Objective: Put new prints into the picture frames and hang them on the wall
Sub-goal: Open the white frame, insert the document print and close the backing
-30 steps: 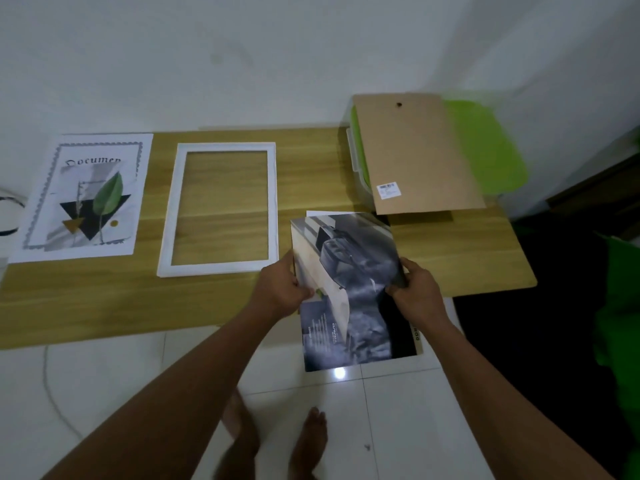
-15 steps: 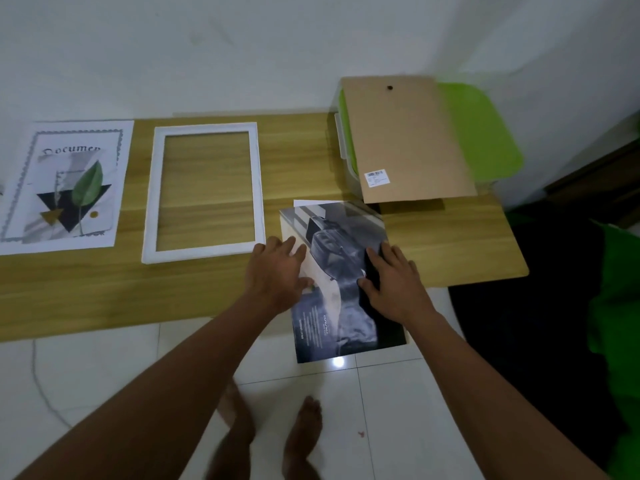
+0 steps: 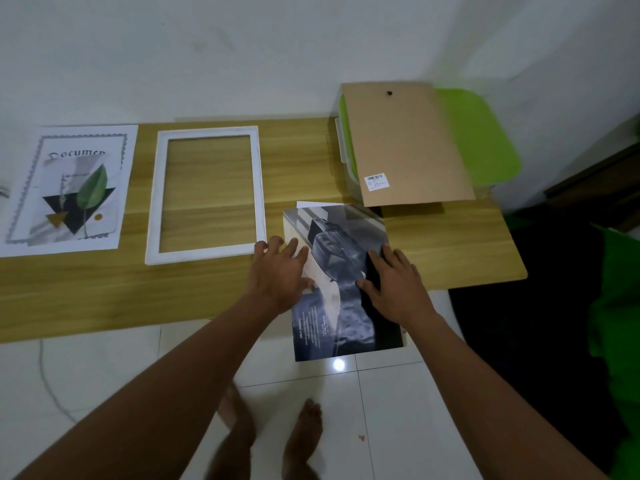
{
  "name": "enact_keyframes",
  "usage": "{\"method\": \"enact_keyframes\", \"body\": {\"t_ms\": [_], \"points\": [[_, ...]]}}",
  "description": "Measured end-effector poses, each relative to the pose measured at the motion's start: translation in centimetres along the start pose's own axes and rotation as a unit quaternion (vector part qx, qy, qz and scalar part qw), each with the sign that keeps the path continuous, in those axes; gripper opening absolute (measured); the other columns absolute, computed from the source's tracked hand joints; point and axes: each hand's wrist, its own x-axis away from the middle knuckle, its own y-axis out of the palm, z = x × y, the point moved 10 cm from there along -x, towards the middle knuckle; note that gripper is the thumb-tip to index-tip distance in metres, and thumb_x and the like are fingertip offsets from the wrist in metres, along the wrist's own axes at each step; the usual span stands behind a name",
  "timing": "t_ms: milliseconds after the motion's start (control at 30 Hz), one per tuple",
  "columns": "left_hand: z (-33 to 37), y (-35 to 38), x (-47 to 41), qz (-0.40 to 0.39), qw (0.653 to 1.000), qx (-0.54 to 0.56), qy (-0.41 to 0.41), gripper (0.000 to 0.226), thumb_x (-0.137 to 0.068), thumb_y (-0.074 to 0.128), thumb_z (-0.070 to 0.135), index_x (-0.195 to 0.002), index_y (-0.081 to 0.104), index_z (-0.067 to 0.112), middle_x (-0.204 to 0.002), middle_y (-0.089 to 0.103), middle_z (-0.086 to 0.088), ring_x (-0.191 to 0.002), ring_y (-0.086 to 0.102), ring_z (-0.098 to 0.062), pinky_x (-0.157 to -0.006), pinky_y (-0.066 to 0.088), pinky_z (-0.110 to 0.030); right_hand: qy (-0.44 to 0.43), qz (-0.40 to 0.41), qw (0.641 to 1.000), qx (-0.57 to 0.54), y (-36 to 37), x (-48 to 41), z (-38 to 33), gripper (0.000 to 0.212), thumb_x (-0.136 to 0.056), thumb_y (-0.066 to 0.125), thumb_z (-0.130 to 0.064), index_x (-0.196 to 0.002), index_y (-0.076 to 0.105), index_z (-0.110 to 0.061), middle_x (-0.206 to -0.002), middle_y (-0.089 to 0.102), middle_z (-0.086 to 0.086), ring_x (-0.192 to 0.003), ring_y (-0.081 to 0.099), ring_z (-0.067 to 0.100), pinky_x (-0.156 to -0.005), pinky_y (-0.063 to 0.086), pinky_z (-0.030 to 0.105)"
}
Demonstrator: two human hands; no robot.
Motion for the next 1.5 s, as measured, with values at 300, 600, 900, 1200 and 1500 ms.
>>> {"method": "enact_keyframes", "body": {"t_ms": [300, 600, 900, 1200, 1500], "points": [[-2.6, -2.4, 0.6, 0.035, 0.995, 0.093, -0.030, 0.055, -0.097, 0.043, 0.047, -0.144, 0.042, 0.018, -0.140, 0.053, -0.004, -0.129, 0.042, -0.028, -0.104, 0.033, -0.042, -0.027, 0.017, 0.999, -0.024, -3.3, -0.6, -4.3, 0.061, -0.099, 0.051, -0.040, -0.152, 0.030, -0.017, -0.156, 0.029, 0.011, -0.146, 0.024, 0.029, -0.116, 0.032, 0.049], [-16.6, -6.5, 5.5, 0.096, 0.962, 0.209, -0.145, 0.047, -0.099, 0.047, 0.040, -0.134, 0.054, 0.010, -0.137, 0.055, -0.011, -0.124, 0.051, -0.029, -0.100, 0.043, -0.040, -0.101, 0.003, 0.995, -0.008, -6.8, -4.2, -18.2, 0.046, -0.100, 0.049, -0.033, -0.142, 0.043, -0.014, -0.137, 0.053, 0.007, -0.123, 0.052, 0.026, -0.099, 0.047, 0.041], [-36.2, -4.2, 10.7, 0.141, 0.923, 0.274, -0.232, 0.042, -0.094, 0.055, 0.038, -0.118, 0.065, 0.005, -0.112, 0.066, -0.016, -0.107, 0.061, -0.035, -0.086, 0.048, -0.040, -0.175, -0.010, 0.984, -0.019, -5.1, -9.1, -37.9, 0.049, -0.100, 0.049, -0.031, -0.144, 0.042, -0.012, -0.142, 0.049, 0.009, -0.131, 0.047, 0.027, -0.102, 0.045, 0.041], [-47.6, 0.2, 10.0, 0.119, 0.921, 0.280, -0.242, 0.028, -0.086, 0.063, 0.031, -0.107, 0.067, 0.014, -0.112, 0.064, -0.006, -0.106, 0.055, -0.028, -0.082, 0.050, -0.039, -0.169, -0.036, 0.984, -0.046, 2.0, -14.7, -50.3, 0.048, -0.100, 0.052, -0.032, -0.144, 0.042, -0.015, -0.145, 0.046, 0.006, -0.134, 0.043, 0.026, -0.104, 0.042, 0.039], [-47.5, 5.4, 5.5, -0.027, 0.994, 0.096, -0.035, 0.065, -0.098, 0.046, 0.044, -0.154, 0.020, 0.022, -0.161, 0.015, -0.013, -0.147, 0.015, -0.034, -0.114, 0.024, -0.055, -0.161, -0.037, 0.985, -0.041, 7.8, -15.1, -51.0, 0.073, -0.099, 0.052, -0.040, -0.157, 0.016, -0.013, -0.164, 0.010, 0.013, -0.149, 0.018, 0.031, -0.114, 0.034, 0.044]]}}
